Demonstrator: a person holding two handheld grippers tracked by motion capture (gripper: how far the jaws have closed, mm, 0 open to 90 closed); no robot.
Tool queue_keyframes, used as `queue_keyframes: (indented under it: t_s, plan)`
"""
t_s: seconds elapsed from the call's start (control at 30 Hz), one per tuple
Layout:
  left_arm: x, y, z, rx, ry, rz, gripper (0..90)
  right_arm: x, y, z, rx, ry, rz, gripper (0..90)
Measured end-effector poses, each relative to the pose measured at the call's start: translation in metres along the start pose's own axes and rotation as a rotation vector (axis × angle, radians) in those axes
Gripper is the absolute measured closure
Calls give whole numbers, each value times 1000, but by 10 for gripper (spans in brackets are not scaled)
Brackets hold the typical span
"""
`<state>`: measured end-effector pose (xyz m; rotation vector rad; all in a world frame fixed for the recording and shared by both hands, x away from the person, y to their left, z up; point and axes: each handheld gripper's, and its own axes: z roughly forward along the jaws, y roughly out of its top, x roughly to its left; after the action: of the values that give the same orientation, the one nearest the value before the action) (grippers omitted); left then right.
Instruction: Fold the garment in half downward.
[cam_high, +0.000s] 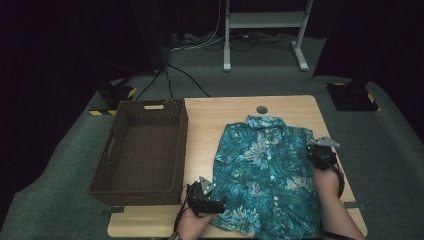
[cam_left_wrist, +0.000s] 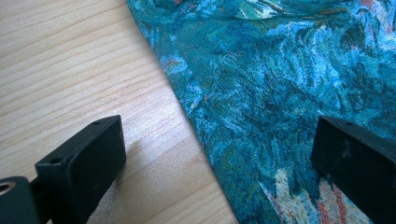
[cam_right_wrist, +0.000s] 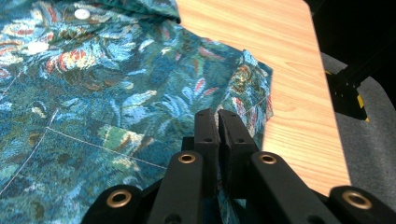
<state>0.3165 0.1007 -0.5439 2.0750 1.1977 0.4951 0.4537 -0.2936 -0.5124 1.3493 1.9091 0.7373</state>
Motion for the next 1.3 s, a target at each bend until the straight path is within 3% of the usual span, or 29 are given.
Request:
queue_keyframes:
  t_s: [0.2, 0.43, 0.8, 0.9, 1.07, 1.3]
  plan:
    - [0, 0, 0, 0, 0, 0, 30, 15, 7, 7, 29, 19, -49, 839]
    - [0, 0, 0, 0, -1, 3, 30, 24, 9, -6, -5, 66, -58, 776]
    - [0, 0, 0, 0, -3, 6, 27, 6, 4, -32, -42, 42, -34, 762]
    - [0, 0, 0, 0, -3, 6, 27, -6, -3, -41, -44, 34, -13, 749]
    - [0, 0, 0, 0, -3, 5, 27, -8, -10, -46, -45, 41, -15, 731]
    - [0, 1, 0, 2, -2, 7, 27, -4, -33, -62, -49, 110, 7, 647]
